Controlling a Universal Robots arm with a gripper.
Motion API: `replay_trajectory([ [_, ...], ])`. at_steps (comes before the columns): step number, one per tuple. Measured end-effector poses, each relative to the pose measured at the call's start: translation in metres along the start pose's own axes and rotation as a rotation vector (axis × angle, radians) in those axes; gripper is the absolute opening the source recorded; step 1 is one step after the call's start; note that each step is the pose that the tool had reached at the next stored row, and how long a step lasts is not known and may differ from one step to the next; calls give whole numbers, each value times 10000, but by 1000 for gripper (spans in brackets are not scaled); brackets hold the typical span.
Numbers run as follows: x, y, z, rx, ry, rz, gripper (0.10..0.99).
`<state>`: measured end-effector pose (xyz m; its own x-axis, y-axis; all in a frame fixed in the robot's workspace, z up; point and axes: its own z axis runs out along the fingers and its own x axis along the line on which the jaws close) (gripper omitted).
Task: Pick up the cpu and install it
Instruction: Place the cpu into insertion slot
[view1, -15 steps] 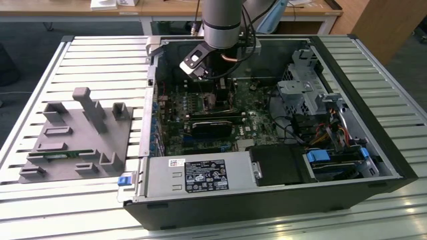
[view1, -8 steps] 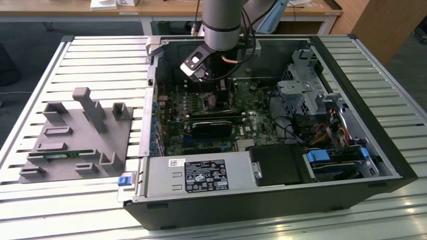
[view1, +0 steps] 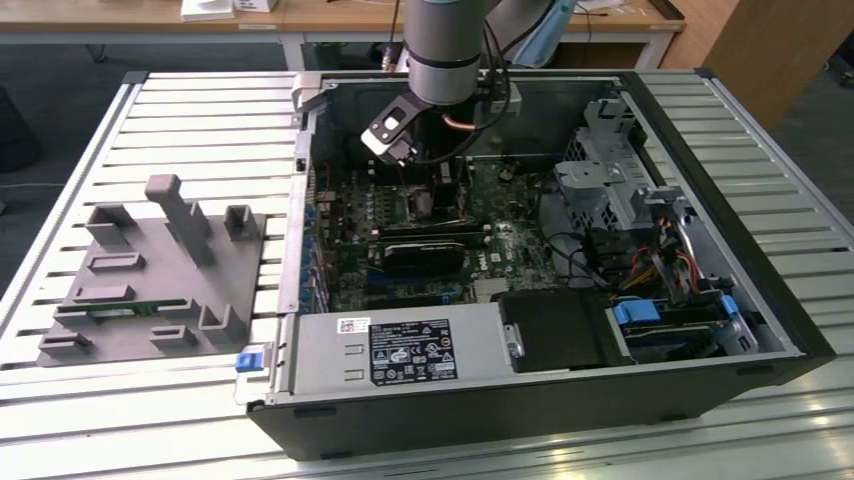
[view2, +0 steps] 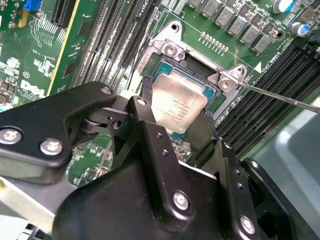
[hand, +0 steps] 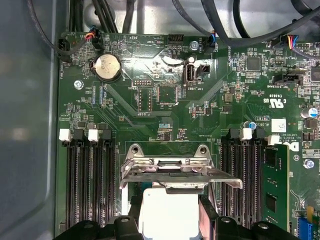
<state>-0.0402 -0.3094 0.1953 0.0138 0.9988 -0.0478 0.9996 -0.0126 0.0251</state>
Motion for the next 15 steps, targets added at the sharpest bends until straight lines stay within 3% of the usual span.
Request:
replay_trajectory([
  [9, 3, 1, 5, -7, 10, 2, 537],
  [10, 2, 1, 4, -6, 8, 1, 600],
  [15, 2, 1, 2, -4, 6, 1, 600],
])
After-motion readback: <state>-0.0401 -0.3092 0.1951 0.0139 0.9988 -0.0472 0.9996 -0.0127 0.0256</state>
